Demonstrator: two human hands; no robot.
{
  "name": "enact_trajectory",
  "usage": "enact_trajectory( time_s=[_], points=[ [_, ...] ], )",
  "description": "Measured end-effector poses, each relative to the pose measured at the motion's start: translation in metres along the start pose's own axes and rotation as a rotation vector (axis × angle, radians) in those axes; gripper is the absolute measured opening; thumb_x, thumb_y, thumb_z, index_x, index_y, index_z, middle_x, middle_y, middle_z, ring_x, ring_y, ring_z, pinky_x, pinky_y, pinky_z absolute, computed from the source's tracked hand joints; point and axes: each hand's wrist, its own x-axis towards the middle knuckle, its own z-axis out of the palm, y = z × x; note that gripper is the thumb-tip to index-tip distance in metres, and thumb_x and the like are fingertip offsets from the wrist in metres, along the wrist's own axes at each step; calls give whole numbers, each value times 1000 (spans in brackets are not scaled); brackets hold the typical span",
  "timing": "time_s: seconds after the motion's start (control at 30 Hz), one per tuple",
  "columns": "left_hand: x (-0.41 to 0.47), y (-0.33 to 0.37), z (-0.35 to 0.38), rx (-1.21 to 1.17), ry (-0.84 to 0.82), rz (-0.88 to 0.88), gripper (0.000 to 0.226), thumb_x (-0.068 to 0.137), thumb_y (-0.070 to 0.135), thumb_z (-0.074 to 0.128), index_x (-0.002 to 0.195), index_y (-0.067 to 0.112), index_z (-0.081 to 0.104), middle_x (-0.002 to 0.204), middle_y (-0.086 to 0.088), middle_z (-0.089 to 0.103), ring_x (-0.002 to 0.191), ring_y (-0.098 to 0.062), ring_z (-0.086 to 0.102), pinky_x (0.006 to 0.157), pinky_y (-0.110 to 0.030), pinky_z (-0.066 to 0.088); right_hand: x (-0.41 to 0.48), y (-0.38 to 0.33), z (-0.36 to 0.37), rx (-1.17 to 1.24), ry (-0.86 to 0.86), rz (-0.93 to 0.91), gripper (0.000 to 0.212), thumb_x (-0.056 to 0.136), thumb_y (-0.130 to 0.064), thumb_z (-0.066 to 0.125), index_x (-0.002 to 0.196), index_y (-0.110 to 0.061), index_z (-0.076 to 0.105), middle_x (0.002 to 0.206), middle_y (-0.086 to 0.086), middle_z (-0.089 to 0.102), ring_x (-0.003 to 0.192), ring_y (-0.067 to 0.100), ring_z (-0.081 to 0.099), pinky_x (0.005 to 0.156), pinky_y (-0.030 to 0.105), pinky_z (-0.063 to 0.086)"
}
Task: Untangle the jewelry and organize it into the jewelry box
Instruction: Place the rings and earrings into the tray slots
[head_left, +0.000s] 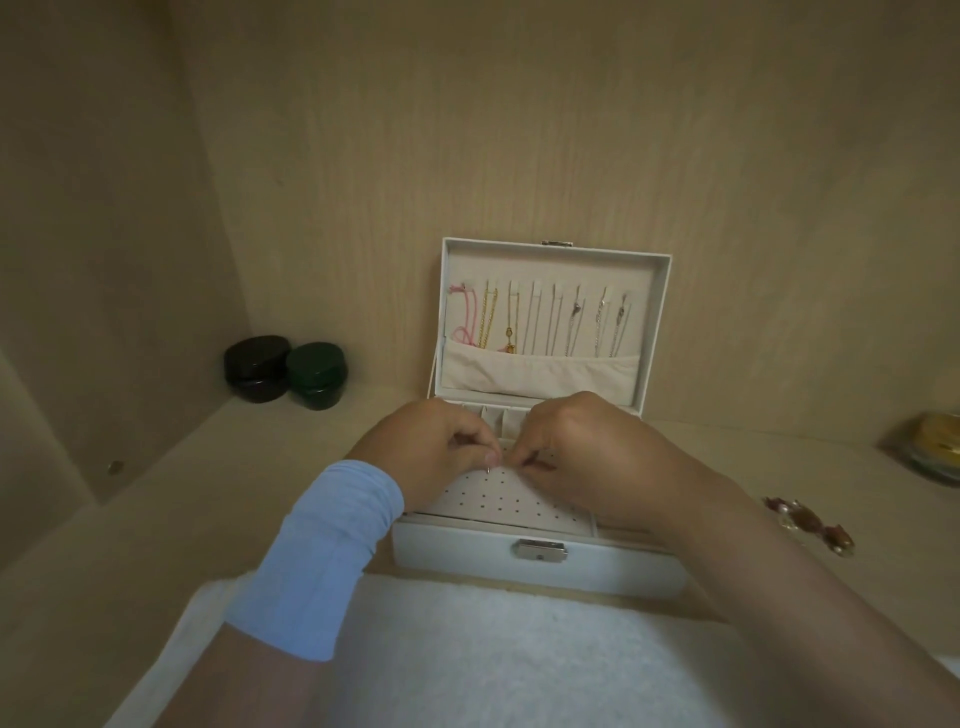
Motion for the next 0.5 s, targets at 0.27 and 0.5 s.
enact_trajectory(
  time_s=[0.27, 0.5],
  points=[
    [2, -3, 0, 1, 36, -25, 7, 89, 28, 68, 88, 32, 74, 88, 11, 72, 86, -6, 64, 88, -32, 52, -3, 0, -7, 1, -21, 98, 23, 92, -28, 67, 109, -41, 74, 100, -20, 71, 92, 1, 62, 74, 19, 44],
    [0, -1, -8, -277, 175, -69, 10, 92, 25, 65, 88, 27, 73, 83, 13, 71, 83, -5, 64, 81, -26, 50, -1, 1, -15, 212, 108, 200, 17, 87, -27, 74, 101, -36, 74, 92, -20, 71, 75, -8, 60, 72, 18, 48]
  ],
)
